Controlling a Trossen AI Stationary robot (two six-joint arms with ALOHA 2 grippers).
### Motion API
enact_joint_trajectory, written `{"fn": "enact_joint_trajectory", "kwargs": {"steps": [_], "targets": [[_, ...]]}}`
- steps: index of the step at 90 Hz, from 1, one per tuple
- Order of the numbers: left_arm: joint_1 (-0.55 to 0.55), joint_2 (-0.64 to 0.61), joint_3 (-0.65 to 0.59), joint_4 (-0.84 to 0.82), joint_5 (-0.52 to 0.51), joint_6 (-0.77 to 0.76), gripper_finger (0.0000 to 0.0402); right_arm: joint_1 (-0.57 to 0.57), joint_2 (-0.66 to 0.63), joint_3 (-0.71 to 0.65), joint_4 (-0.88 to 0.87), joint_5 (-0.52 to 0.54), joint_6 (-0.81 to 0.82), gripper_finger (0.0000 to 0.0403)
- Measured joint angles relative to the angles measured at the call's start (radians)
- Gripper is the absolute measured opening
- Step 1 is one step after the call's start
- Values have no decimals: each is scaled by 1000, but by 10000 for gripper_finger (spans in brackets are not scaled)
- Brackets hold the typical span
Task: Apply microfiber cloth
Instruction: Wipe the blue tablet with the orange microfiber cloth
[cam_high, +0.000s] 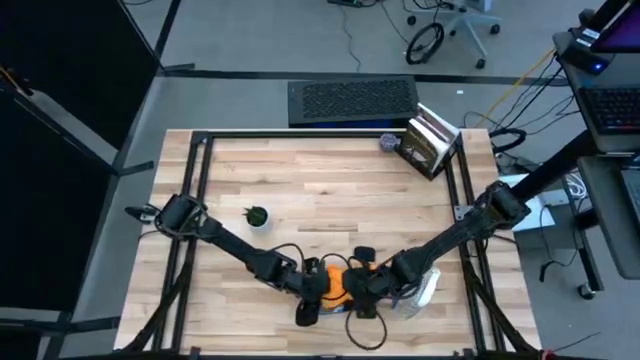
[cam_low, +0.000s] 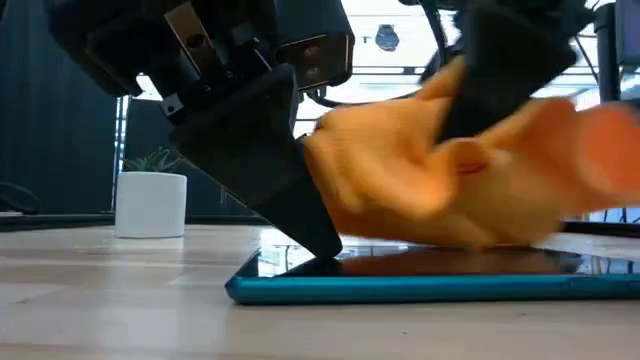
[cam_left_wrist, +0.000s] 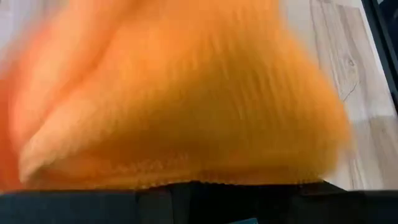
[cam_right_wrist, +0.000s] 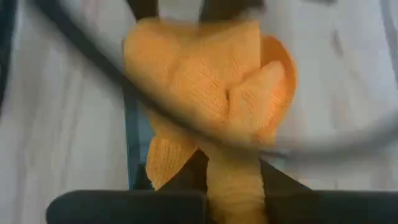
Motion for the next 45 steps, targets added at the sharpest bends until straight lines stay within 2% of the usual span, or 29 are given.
{"fn": "enact_joint_trajectory", "kwargs": {"steps": [9,24,45], "targets": [[0,0,0,0,1,0,118,-5,64,1,62,-24,-8,13],[0,0,0,0,0,1,118,2,133,7,48,-66,33,13],[0,0,0,-1,1,1,118,66,123,11,-118,-81,74,13]]}}
